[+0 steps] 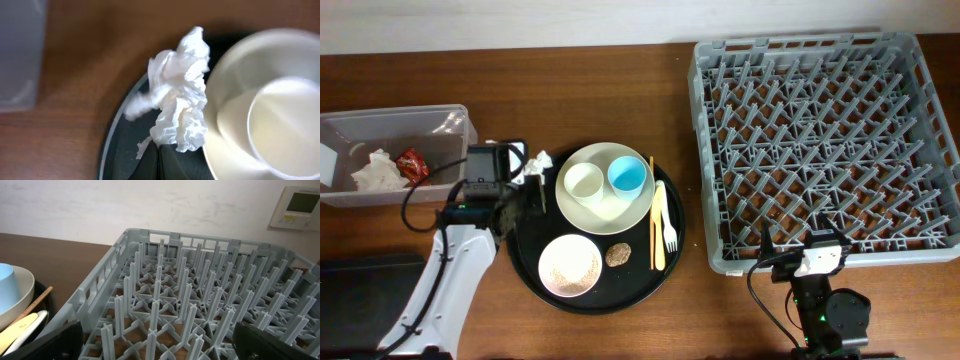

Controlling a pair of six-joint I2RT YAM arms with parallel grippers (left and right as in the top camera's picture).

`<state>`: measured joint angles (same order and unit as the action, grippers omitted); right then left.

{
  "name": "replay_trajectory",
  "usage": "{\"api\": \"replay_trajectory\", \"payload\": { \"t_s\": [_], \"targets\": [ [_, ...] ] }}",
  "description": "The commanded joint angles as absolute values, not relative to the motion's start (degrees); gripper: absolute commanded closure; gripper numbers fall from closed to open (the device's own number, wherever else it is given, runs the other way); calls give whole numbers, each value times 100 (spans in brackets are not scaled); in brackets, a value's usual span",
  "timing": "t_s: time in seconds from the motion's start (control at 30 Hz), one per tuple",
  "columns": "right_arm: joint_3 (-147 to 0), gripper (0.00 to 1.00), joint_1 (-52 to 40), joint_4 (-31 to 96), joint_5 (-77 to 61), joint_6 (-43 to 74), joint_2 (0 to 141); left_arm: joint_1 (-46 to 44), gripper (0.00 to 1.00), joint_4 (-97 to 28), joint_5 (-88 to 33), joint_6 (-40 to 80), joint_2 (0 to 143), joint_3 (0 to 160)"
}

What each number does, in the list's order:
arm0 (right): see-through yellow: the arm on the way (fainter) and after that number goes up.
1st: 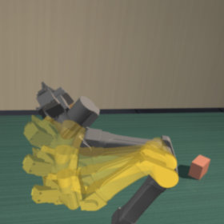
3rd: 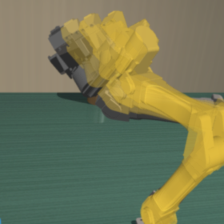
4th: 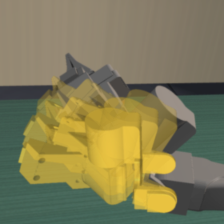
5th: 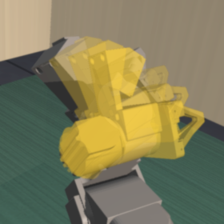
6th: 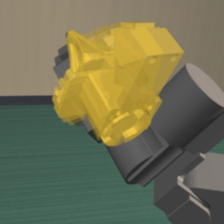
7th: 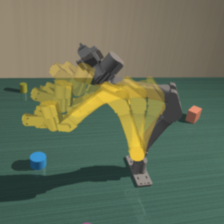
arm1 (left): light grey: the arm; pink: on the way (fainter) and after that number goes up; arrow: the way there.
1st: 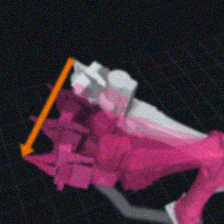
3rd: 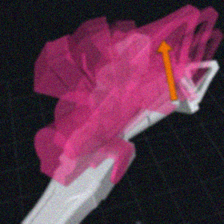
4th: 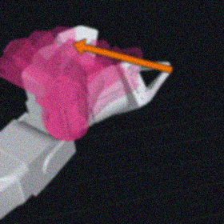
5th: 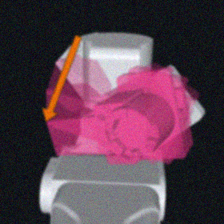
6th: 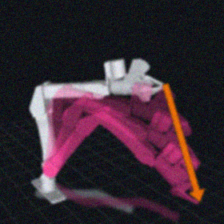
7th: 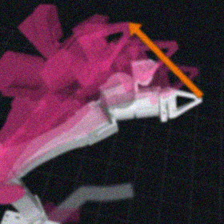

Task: Sort waste into correct bins and load items into the dishwasher rack
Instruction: 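Carry the small tissue left and drop it into the clear bin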

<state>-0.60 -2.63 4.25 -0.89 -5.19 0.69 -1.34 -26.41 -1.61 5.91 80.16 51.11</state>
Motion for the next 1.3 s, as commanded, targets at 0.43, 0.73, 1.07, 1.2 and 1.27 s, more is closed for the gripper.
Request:
{"api": "replay_trajectory", "payload": {
  "t_s": [0.43, 0.73, 1.07, 1.2, 1.27],
  "targets": [
    [-32, 2, -298, 454, -80, -556, 32, 2182, 99, -2279, 200, 1105, 8689, 6160],
    [-32, 2, -298, 454, -80, -556, 32, 2182, 99, -1603, 585, 1044, 9400, 6160],
    [-32, 2, -298, 454, -80, -556, 32, 2180, 57, -1068, 580, 1044, 9695, 6165],
    [-32, 2, -298, 454, -80, -558, 32, 2180, 56, -1076, 325, 1044, 9448, 6272],
    [-32, 2, -298, 454, -80, -558, 32, 2178, 56, -1092, -156, 1111, 8715, 6274]
  ]
}}
